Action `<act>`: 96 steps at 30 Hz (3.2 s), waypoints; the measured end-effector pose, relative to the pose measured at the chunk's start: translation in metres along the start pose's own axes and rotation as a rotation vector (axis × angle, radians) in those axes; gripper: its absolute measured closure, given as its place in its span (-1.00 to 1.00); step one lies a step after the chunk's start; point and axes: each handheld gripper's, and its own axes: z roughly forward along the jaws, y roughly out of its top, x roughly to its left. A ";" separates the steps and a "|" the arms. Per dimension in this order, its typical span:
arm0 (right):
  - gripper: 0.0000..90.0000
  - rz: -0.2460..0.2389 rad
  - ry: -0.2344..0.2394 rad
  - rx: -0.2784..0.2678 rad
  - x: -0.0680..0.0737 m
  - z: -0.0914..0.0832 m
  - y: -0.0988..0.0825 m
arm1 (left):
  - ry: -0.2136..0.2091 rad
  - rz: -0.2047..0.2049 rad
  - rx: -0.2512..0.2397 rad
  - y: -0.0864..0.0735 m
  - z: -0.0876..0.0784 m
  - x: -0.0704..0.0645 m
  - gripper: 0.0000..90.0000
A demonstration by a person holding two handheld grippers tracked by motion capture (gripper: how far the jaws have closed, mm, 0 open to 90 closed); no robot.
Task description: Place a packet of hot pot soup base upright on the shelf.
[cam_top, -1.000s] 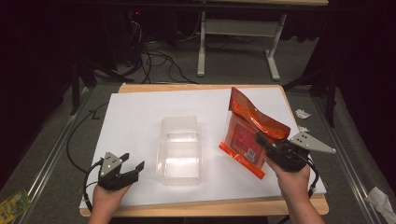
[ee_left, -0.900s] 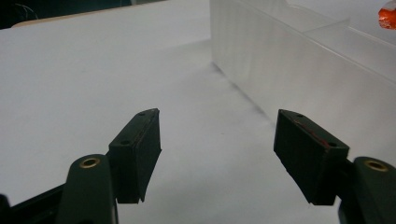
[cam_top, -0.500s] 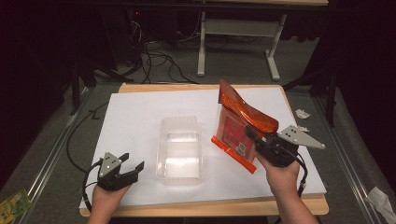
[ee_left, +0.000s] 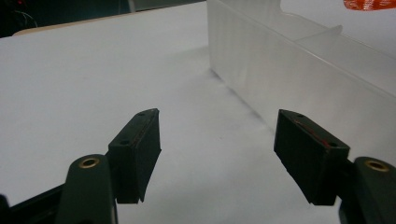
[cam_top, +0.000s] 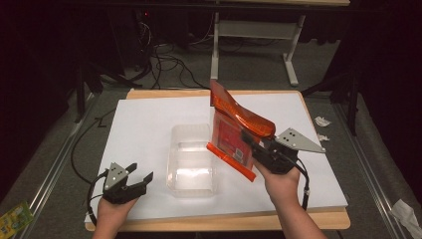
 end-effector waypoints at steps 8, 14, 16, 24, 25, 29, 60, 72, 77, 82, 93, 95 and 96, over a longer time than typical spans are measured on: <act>0.60 -0.014 0.037 -0.009 0.021 0.018 0.003 | 0.001 -0.008 -0.011 0.000 -0.002 0.002 -0.29; 0.60 -0.024 0.061 -0.012 0.033 0.029 0.005 | 0.002 -0.013 -0.018 0.000 -0.003 0.003 -0.29; 0.60 -0.024 0.068 -0.012 0.037 0.033 0.005 | 0.003 -0.013 -0.020 0.001 -0.003 0.003 -0.29; 0.60 -0.018 0.096 -0.009 0.051 0.048 0.002 | 0.001 -0.016 -0.021 0.000 -0.004 0.005 -0.30; 0.60 -0.019 0.097 -0.007 0.053 0.050 0.001 | 0.002 -0.018 -0.026 0.000 -0.004 0.005 -0.30; 0.60 -0.019 0.097 0.006 0.059 0.057 -0.003 | 0.004 -0.025 -0.030 0.000 -0.005 0.005 -0.30; 0.60 -0.004 0.045 0.080 0.070 0.094 -0.038 | 0.002 -0.018 -0.031 0.001 -0.006 0.007 -0.30; 0.59 0.020 0.045 0.082 0.070 0.091 -0.067 | -0.004 -0.013 -0.025 0.001 -0.005 0.005 -0.30; 0.59 0.010 0.054 0.088 0.069 0.083 -0.077 | -0.006 -0.012 -0.020 0.000 -0.005 0.005 -0.30; 0.59 0.017 0.063 0.093 0.065 0.073 -0.089 | -0.006 -0.008 -0.017 0.000 -0.005 0.004 -0.30; 0.55 0.011 0.065 0.108 0.058 0.068 -0.093 | -0.015 -0.005 -0.016 -0.001 -0.004 0.002 -0.30; 0.50 0.010 0.068 0.122 0.057 0.069 -0.091 | -0.019 -0.007 -0.018 -0.001 -0.004 0.003 -0.30; 0.46 0.009 0.068 0.125 0.057 0.069 -0.091 | -0.021 -0.009 -0.020 -0.001 -0.004 0.003 -0.30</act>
